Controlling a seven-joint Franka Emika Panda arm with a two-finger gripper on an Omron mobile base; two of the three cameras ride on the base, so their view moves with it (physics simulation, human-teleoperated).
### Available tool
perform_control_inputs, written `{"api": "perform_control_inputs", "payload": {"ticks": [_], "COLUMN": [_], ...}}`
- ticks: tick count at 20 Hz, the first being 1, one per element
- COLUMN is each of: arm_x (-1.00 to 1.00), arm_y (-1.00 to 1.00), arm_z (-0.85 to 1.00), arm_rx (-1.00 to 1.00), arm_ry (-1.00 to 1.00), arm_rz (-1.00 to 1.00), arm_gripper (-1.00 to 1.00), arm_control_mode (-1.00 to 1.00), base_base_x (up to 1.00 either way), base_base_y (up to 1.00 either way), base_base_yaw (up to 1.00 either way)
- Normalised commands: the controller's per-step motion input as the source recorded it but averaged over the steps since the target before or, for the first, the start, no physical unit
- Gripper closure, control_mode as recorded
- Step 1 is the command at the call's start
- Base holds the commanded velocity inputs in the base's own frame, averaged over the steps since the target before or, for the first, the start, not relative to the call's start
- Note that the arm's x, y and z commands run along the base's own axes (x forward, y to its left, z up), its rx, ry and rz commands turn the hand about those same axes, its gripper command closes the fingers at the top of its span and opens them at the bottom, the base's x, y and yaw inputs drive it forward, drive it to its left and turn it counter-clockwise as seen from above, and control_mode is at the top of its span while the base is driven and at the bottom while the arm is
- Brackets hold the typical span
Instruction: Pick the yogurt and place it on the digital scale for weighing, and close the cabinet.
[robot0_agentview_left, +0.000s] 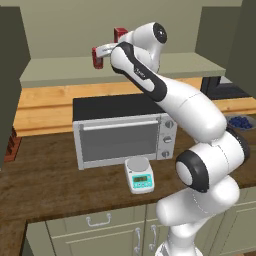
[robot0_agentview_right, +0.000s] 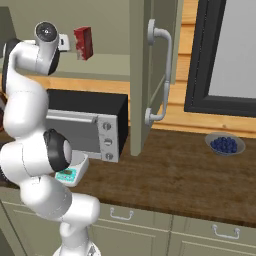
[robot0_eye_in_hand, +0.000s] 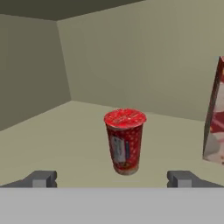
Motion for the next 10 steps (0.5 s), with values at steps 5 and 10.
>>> {"api": "perform_control_inputs", "payload": {"ticks": [5,10], "arm_x": [0.3,0.23], "arm_y": [0.12,0.08], "arm_z": [-0.02,-0.08], "arm_rx": [0.0,0.0], "arm_ry": [0.0,0.0], "arm_rz": [0.0,0.0], "arm_gripper": [-1.0,-1.0], "arm_control_mode": [-1.0,-1.0], "base_base_x": [0.0,0.0], "base_base_y": [0.0,0.0], "base_base_yaw": [0.0,0.0]}}
